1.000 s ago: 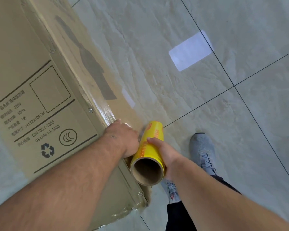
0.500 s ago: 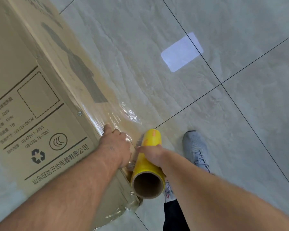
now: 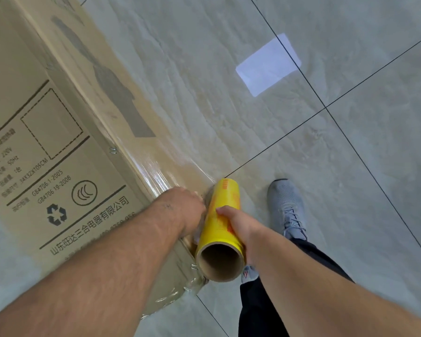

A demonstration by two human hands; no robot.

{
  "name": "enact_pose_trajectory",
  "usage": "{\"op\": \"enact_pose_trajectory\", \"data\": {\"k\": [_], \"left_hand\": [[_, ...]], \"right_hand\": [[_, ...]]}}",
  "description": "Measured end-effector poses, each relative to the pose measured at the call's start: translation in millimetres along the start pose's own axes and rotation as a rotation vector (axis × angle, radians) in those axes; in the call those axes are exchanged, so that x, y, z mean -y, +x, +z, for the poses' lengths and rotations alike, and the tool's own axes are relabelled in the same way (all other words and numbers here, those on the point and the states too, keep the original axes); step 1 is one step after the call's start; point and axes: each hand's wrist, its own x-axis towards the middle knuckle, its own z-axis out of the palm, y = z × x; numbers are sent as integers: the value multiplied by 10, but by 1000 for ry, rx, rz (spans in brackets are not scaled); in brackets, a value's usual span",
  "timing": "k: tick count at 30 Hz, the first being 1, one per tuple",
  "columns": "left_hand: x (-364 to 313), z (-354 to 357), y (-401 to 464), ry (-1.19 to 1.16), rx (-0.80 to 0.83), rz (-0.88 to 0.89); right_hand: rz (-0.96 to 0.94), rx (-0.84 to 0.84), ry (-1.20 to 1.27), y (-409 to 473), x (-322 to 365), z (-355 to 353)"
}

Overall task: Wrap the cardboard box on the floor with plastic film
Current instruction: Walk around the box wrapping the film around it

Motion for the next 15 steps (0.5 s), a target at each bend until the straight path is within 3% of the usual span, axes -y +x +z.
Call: {"op": "enact_pose_trajectory", "data": {"k": [7, 11, 15], "left_hand": [[-281, -57, -80, -43, 13, -35], [-358, 144, -48, 45, 199, -122], [-372, 182, -16, 41, 209, -140]], "right_hand": [[-86, -172, -285, 73, -463, -158], [-67, -181, -406, 251, -473, 83], [-105, -95, -263, 214, -430, -98]]}}
